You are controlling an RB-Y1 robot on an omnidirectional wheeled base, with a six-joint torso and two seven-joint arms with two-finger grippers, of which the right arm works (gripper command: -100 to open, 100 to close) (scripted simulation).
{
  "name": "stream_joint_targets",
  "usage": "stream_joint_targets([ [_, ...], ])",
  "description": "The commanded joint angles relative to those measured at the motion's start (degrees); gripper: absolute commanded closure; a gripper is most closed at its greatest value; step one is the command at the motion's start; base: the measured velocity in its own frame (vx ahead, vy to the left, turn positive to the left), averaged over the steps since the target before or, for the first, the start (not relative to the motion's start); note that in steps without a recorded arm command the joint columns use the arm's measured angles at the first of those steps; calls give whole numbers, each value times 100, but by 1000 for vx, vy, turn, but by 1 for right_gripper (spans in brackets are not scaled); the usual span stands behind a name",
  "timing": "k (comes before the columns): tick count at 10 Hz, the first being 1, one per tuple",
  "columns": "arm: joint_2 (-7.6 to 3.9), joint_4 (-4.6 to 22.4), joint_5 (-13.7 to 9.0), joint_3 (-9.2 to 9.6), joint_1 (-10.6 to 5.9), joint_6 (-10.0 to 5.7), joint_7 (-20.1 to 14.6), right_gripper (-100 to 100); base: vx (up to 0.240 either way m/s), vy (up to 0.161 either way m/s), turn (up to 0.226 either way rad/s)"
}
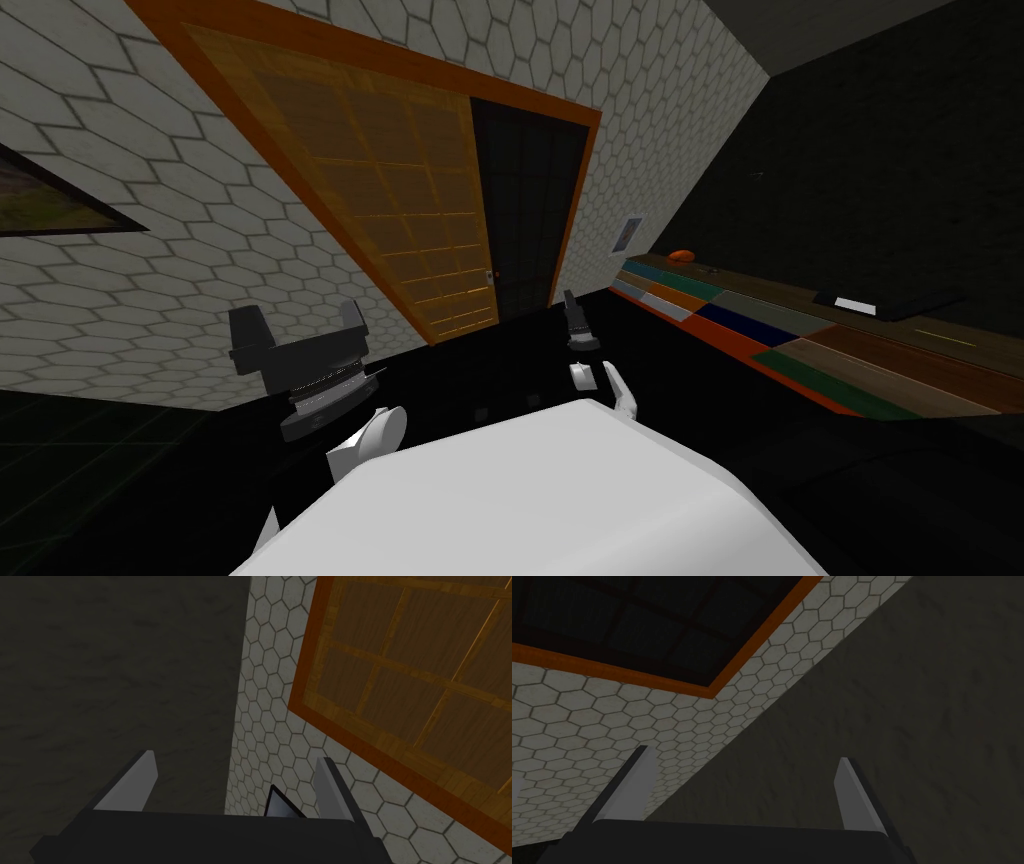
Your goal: Pull the door open
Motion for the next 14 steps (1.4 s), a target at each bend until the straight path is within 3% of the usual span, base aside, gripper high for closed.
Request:
stream_joint_targets([
  [1, -27, 264, 118, -56, -61, -83, 220, -100, 134, 35, 19],
  [14, -185, 1825, 724, -445, -525, -520, 1352, -100, 104, 34, 9],
])
